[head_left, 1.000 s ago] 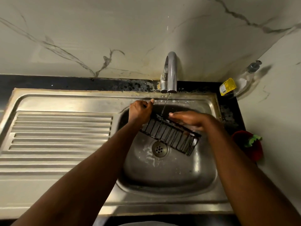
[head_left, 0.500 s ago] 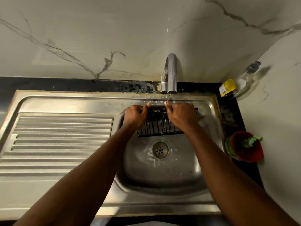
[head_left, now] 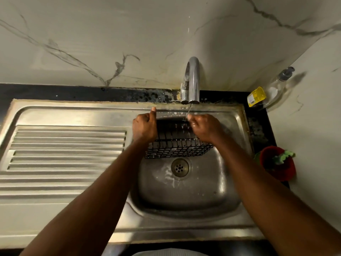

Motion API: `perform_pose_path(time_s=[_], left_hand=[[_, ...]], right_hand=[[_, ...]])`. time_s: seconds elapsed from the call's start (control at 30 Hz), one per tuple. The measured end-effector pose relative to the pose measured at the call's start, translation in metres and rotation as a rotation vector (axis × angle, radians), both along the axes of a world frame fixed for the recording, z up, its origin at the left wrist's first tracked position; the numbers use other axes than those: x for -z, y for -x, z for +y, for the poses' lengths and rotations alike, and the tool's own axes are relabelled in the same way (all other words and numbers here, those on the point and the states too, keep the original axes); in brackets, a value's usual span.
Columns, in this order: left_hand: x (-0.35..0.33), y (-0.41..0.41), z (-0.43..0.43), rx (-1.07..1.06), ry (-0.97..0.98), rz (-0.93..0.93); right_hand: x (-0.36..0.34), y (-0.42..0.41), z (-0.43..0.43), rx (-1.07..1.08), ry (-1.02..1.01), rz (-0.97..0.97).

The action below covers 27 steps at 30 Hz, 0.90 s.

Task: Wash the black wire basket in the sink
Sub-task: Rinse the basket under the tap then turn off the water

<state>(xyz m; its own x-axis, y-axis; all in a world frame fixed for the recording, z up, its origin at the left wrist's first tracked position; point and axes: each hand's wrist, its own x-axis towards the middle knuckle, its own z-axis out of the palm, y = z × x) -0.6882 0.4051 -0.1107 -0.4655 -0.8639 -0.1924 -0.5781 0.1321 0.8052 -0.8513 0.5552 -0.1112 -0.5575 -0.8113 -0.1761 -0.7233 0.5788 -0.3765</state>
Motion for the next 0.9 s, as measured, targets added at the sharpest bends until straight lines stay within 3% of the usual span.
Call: perform_pose_path(time_s=[0.07,0.17,0.4,0.47,0.6,0.77,0.9], left_hand=[[0.003,-0.006,-0.004,-0.002,0.000,-0.012],[0.015,-0.006,0.001,-0.047,-0.036,0.001],[0.020,-0.003,0.014,-0.090,-0.066,0.077],[0.012,-0.010,0.007,-0.082,-0.047,0.069],[0.013,-0.022,-0.016,-0.095,-0.088,0.057],[0.012,-0.020,-0.003,-0.048,-0.087,-0.016],[0.015,-0.018,-0.004,0.150,0.130,-0.104]], right_hand=[[0.010,0.012,0.014,0.052,-0.021,-0.018],[0.015,-0.004,0.005,0.064,-0.006,0.109],[-0.010,-0.084,-0.047,-0.276,0.275,0.070],[-0.011,-0.060,-0.040,-0.250,0.211,0.065],[-0.004,0.008,-0.006,0.027,0.014,0.022],[-0.011,0.025,-0.006,-0.013,-0.033,-0.041],[-0.028,0.035,-0.018,-0.073,-0.086,-0.040]])
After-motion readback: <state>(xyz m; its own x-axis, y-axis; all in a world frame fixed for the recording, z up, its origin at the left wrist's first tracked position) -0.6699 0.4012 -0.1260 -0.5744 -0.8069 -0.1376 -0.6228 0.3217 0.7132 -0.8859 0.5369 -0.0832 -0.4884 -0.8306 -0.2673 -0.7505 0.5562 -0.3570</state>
